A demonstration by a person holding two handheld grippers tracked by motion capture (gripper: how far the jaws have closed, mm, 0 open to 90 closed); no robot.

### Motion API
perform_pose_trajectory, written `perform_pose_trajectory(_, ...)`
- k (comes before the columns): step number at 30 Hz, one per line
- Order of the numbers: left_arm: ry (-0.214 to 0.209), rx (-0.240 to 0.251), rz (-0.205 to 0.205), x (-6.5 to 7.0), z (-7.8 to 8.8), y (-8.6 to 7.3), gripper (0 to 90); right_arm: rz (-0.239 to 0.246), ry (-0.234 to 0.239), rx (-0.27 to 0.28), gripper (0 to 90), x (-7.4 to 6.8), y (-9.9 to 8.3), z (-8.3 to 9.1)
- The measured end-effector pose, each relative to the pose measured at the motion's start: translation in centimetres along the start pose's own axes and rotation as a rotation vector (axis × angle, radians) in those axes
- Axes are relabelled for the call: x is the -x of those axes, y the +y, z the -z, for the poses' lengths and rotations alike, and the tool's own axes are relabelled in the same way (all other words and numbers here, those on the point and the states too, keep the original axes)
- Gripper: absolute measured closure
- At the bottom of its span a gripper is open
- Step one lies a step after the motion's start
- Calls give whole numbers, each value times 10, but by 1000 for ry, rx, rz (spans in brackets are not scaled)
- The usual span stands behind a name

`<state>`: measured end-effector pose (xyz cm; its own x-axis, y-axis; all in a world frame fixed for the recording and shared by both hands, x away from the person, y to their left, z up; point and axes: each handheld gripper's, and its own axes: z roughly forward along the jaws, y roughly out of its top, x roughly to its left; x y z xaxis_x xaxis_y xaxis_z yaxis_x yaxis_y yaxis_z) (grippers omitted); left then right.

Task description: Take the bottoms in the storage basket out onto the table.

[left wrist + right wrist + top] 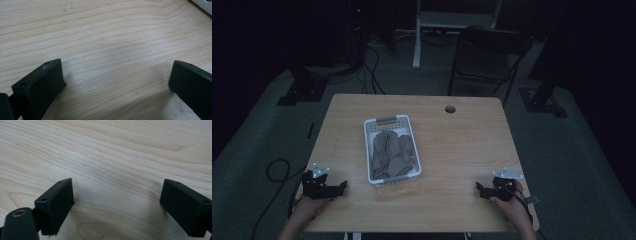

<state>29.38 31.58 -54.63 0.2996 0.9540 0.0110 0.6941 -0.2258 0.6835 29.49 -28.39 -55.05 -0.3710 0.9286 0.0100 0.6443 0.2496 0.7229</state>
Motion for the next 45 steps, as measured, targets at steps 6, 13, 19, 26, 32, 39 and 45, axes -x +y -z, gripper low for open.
perform_pose_trajectory(6, -7, 0, -7, -1, 0, 0, 4, -1, 0, 1, 112, 0, 0, 0)
perform_pose_trajectory(13, -7, 0, -7, -1, 0, 0, 4, -8, -7, 1, 113, 0, 0, 0)
perform_pose_trajectory(19, -7, 0, -7, -1, 0, 0, 4, -11, -11, 2, 113, -1, 0, 0)
perform_pose_trajectory(26, -7, 0, -7, -1, 0, 0, 4, -49, -10, 13, 114, 0, 2, -1)
perform_pose_trajectory(32, -7, 0, -8, -1, 0, -1, 4, -63, -26, 23, 115, -3, 6, -2)
perform_pose_trajectory(39, -6, 1, -6, -1, 0, -1, 4, -61, -17, 55, 125, -7, 22, 1)
perform_pose_trajectory(45, -6, 1, -6, -1, 0, -1, 4, -71, -17, 97, 120, -8, 38, 4)
